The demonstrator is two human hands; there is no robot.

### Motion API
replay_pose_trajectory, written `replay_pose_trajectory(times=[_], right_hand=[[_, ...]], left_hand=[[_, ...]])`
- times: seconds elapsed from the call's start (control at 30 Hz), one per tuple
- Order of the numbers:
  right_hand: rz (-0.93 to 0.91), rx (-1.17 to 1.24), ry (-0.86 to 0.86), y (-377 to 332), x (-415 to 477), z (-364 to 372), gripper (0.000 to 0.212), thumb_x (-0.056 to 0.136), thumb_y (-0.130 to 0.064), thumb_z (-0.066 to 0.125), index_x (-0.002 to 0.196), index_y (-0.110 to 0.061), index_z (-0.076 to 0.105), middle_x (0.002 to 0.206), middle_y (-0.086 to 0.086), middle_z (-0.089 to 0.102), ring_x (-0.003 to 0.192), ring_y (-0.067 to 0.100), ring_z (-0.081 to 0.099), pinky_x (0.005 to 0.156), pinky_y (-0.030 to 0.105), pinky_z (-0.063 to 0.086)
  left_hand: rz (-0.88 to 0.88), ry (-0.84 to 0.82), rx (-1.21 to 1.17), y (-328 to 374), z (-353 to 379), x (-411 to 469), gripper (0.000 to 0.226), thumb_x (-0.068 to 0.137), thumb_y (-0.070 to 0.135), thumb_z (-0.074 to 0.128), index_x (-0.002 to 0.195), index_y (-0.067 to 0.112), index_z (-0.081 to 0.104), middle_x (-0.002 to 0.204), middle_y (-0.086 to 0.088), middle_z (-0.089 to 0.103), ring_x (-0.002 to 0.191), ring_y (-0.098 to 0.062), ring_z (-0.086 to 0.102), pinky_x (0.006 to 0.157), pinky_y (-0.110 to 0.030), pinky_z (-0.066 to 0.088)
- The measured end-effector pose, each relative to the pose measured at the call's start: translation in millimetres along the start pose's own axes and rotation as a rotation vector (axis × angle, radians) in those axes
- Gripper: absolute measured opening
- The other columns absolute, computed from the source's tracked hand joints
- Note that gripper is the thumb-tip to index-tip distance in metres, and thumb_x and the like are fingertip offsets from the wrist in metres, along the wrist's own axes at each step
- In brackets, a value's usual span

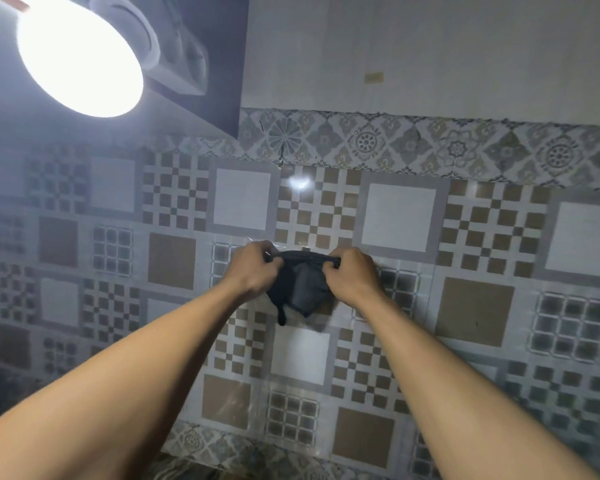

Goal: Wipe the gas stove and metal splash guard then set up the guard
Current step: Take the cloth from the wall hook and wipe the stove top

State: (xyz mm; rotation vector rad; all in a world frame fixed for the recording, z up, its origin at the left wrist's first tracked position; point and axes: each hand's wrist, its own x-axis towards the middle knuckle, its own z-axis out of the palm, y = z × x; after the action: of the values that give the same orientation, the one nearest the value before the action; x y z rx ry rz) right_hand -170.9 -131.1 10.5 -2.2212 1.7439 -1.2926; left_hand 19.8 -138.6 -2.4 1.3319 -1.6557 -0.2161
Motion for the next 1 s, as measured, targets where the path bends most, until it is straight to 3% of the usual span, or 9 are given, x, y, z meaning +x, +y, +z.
replay_pose_trajectory(times=[0.23, 0.37, 0.47, 0.67, 0.73, 0.8, 0.87, 0.93, 1.0], right_hand=[[0.204, -0.019, -0.272, 5.4, -47.8, -27.7, 0.013, 0.081, -0.021, 0.056, 0.072, -0.013, 0.058, 0.070, 0.008, 0.060, 0.062, 0.023, 0.060, 0.056, 0.027, 0.040], [0.337, 0.134, -0.319, 19.4, -86.7, -40.1, 0.007, 0.081, -0.014, 0.056, 0.078, -0.009, 0.060, 0.080, 0.017, 0.069, 0.062, 0.023, 0.071, 0.060, 0.034, 0.057], [0.439, 0.366, -0.361, 35.7, -110.6, -51.8, 0.025, 0.085, -0.021, 0.064, 0.101, -0.002, 0.069, 0.101, 0.016, 0.073, 0.079, 0.026, 0.075, 0.072, 0.045, 0.063], [0.483, 0.459, -0.299, 69.0, -160.4, -83.1, 0.067, 0.065, -0.071, 0.068, 0.093, -0.011, 0.076, 0.094, 0.006, 0.076, 0.087, 0.017, 0.071, 0.081, 0.037, 0.059], [0.497, 0.450, -0.306, 91.7, -169.7, -89.3, 0.051, 0.069, -0.052, 0.073, 0.079, -0.002, 0.069, 0.086, 0.011, 0.073, 0.082, 0.021, 0.071, 0.080, 0.040, 0.060], [0.507, 0.442, -0.297, 112.9, -177.7, -92.7, 0.021, 0.072, -0.032, 0.067, 0.072, -0.012, 0.062, 0.077, 0.012, 0.062, 0.077, 0.025, 0.065, 0.082, 0.051, 0.059], [0.565, 0.493, -0.286, 130.5, -187.4, -95.4, 0.014, 0.071, -0.025, 0.062, 0.068, -0.012, 0.065, 0.079, 0.013, 0.061, 0.081, 0.029, 0.065, 0.081, 0.060, 0.057], [0.638, 0.590, -0.264, 139.6, -200.5, -100.9, 0.013, 0.074, -0.018, 0.062, 0.064, -0.012, 0.065, 0.085, 0.013, 0.061, 0.087, 0.032, 0.063, 0.086, 0.055, 0.058], [0.680, 0.656, -0.267, 146.1, -212.9, -109.6, 0.012, 0.079, -0.013, 0.060, 0.067, -0.010, 0.060, 0.086, 0.012, 0.058, 0.088, 0.030, 0.058, 0.083, 0.045, 0.055]], left_hand=[[-0.171, -0.178, 0.112, 33.2, 3.5, -34.5, 0.018, 0.084, 0.022, 0.068, 0.090, 0.008, 0.077, 0.089, -0.008, 0.073, 0.083, -0.024, 0.068, 0.074, -0.034, 0.058], [-0.408, -0.228, -0.157, 54.0, 22.0, -68.8, 0.023, 0.074, 0.022, 0.072, 0.086, 0.002, 0.073, 0.085, -0.016, 0.074, 0.076, -0.030, 0.073, 0.068, -0.040, 0.063], [-0.519, -0.288, -0.457, 75.7, 41.5, -96.0, 0.028, 0.076, 0.018, 0.075, 0.096, -0.001, 0.071, 0.090, -0.017, 0.075, 0.078, -0.029, 0.075, 0.072, -0.038, 0.063], [-0.598, -0.418, -0.636, 126.9, 77.8, -146.9, 0.036, 0.101, 0.029, 0.046, 0.101, -0.001, 0.065, 0.099, -0.019, 0.072, 0.087, -0.031, 0.071, 0.077, -0.041, 0.061], [-0.599, -0.473, -0.590, 137.5, 86.6, -161.1, 0.037, 0.102, 0.028, 0.041, 0.100, 0.002, 0.068, 0.100, -0.015, 0.073, 0.091, -0.029, 0.069, 0.080, -0.040, 0.059], [-0.589, -0.474, -0.527, 141.8, 98.1, -172.9, 0.030, 0.098, 0.024, 0.047, 0.097, 0.005, 0.071, 0.098, -0.011, 0.075, 0.088, -0.026, 0.069, 0.082, -0.037, 0.057], [-0.507, -0.413, -0.390, 138.7, 111.3, -182.8, 0.021, 0.091, 0.017, 0.059, 0.101, 0.003, 0.070, 0.096, -0.013, 0.074, 0.085, -0.024, 0.066, 0.074, -0.031, 0.052], [-0.400, -0.446, -0.240, 131.5, 124.5, -192.3, 0.026, 0.088, 0.013, 0.066, 0.113, 0.005, 0.066, 0.095, -0.011, 0.068, 0.092, -0.023, 0.057, 0.071, -0.028, 0.045], [-0.403, -0.611, -0.196, 124.6, 138.2, -204.1, 0.035, 0.091, 0.018, 0.066, 0.125, 0.014, 0.061, 0.113, -0.004, 0.061, 0.109, -0.022, 0.052, 0.085, -0.033, 0.042]])
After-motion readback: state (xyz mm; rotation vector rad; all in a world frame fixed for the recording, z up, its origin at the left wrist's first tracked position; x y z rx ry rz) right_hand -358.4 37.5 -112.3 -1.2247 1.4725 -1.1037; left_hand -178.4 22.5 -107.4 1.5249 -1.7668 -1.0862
